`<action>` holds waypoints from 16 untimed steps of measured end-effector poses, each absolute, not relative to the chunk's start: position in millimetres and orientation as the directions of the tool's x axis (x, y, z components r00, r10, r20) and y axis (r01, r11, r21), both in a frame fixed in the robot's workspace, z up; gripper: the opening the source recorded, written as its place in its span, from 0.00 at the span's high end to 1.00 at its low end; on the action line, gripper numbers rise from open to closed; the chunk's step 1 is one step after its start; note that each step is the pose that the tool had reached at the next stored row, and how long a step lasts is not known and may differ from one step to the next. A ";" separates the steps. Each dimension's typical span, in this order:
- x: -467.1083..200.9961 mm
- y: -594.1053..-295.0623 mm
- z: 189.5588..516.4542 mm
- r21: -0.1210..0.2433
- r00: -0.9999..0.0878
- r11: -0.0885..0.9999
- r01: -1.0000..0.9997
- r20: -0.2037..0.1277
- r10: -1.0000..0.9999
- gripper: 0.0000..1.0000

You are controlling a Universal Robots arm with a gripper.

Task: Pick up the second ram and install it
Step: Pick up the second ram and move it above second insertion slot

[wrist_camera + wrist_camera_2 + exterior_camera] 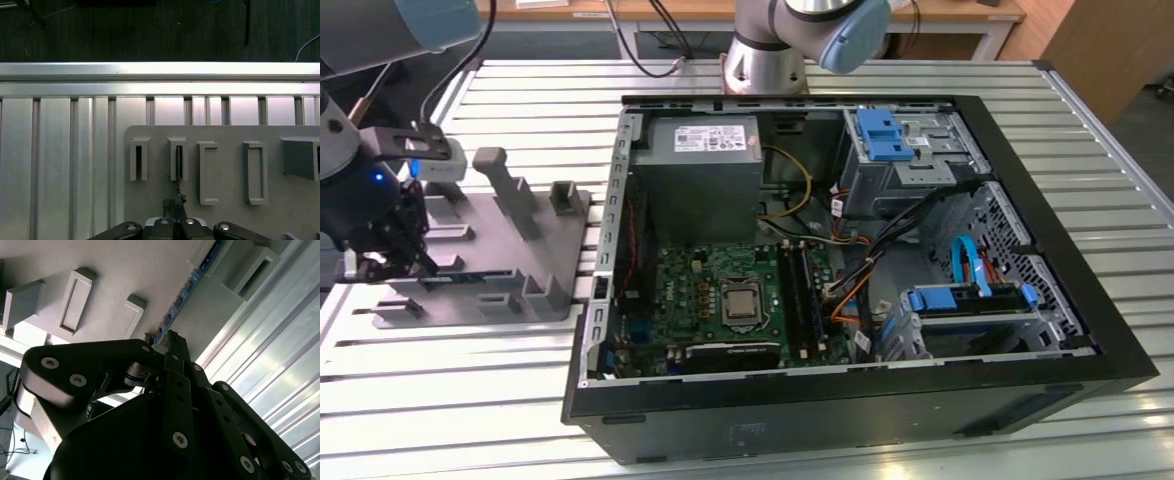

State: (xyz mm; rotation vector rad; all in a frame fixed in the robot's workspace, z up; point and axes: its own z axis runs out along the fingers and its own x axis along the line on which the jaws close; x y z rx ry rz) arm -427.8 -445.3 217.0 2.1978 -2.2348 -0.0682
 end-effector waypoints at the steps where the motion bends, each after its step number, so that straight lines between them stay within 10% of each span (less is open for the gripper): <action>1: -427.8 -445.3 217.0 0.036 -0.010 0.009 -0.999 -0.026 -1.000 0.90; 16: -427.8 -445.3 217.0 0.036 0.108 -0.109 -0.993 -0.026 -0.994 0.90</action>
